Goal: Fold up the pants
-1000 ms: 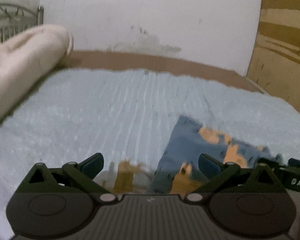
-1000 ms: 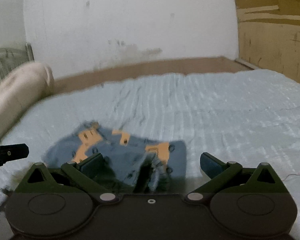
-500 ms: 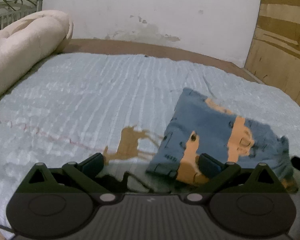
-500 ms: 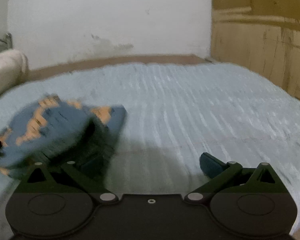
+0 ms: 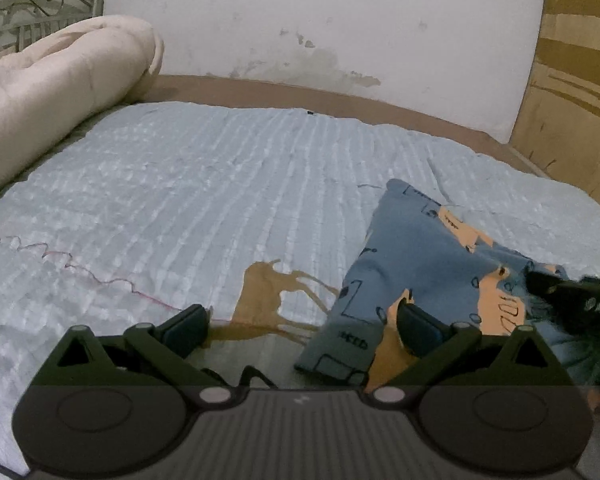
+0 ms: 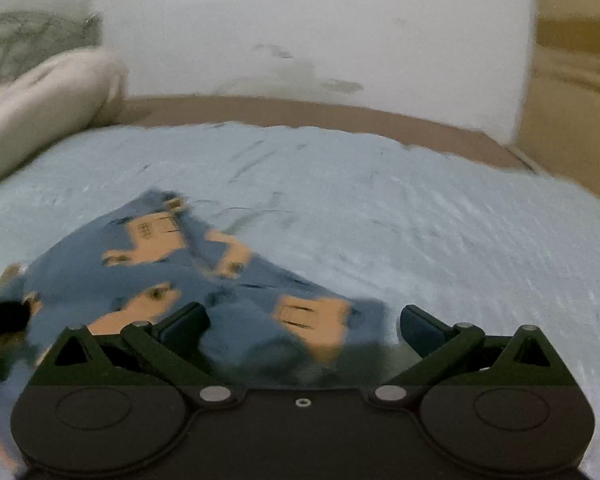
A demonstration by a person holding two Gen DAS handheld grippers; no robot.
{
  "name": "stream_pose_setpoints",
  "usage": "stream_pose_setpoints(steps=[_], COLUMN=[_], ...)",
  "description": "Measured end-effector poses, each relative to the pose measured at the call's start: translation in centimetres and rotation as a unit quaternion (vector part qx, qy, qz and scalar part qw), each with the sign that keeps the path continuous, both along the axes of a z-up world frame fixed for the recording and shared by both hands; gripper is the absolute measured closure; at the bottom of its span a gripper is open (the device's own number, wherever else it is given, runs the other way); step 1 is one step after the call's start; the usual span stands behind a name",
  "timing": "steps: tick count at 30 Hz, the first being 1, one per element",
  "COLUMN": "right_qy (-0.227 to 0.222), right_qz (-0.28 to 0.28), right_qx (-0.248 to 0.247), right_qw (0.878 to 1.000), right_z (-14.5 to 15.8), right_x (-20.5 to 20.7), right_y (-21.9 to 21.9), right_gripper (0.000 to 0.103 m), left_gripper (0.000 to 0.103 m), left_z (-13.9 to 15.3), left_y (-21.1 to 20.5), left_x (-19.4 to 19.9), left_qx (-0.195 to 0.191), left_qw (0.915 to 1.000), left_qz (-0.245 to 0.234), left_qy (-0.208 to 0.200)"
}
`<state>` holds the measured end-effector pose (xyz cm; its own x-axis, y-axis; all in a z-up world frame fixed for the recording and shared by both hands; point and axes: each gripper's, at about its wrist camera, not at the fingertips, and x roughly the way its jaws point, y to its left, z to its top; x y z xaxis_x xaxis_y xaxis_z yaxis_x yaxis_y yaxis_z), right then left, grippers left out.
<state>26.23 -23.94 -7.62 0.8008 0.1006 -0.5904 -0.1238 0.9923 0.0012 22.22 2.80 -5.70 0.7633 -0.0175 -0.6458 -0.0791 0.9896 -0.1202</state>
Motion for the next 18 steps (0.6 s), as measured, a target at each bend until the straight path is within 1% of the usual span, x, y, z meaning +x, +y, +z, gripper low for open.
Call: stream_pose_setpoints(steps=[2, 3, 5, 6, 9, 11, 12, 14, 16, 18], right_qy=[-0.001, -0.003, -0.011, -0.020, -0.048, -0.049, -0.040, -0.026, -0.036, -0.043], right_qz=[-0.042, -0.068, -0.091, -0.090, -0.048, -0.006, 0.008, 0.003, 0.001, 0.003], right_qx=[0.042, 0.052, 0.068, 0.075, 0.078, 0.079, 0.068, 0.037, 0.051, 0.065], right_qw=[0.998, 0.996, 0.993, 0.993, 0.995, 0.996, 0.997, 0.999, 0.998, 0.997], right_z=[0.0, 0.0, 0.3, 0.6, 1.7, 1.5, 1.0, -0.1, -0.8, -1.2], right_x=[-0.4, -0.7, -1.7, -2.5, -4.9, -6.9, -7.5, -8.8, -10.2, -10.7], right_y=[-2.4, -3.4, -4.4, -4.6, -3.6, -2.3, -1.6, -0.8, -1.3, -1.8], right_gripper=[0.001, 0.001, 0.001, 0.001, 0.001, 0.001, 0.001, 0.001, 0.001, 0.001], left_gripper=[0.001, 0.001, 0.001, 0.001, 0.001, 0.001, 0.001, 0.001, 0.001, 0.001], left_z=[0.1, 0.2, 0.3, 0.4, 0.3, 0.4, 0.4, 0.3, 0.2, 0.2], left_y=[0.1, 0.1, -0.1, -0.3, -0.8, -1.1, -1.2, -1.4, -1.4, -1.4], left_x=[-0.1, -0.2, -0.6, -0.9, -1.7, -2.3, -2.5, -2.8, -3.0, -3.1], left_qx=[-0.002, -0.002, -0.003, -0.005, -0.008, -0.007, -0.006, -0.002, 0.001, 0.000], left_qw=[1.0000, 1.0000, 1.0000, 1.0000, 1.0000, 0.9999, 1.0000, 1.0000, 1.0000, 1.0000], left_qz=[0.001, 0.002, 0.003, 0.004, 0.006, 0.008, 0.007, 0.004, 0.001, 0.000], left_qy=[0.000, 0.001, 0.001, 0.001, -0.001, -0.001, -0.001, 0.000, -0.001, -0.001])
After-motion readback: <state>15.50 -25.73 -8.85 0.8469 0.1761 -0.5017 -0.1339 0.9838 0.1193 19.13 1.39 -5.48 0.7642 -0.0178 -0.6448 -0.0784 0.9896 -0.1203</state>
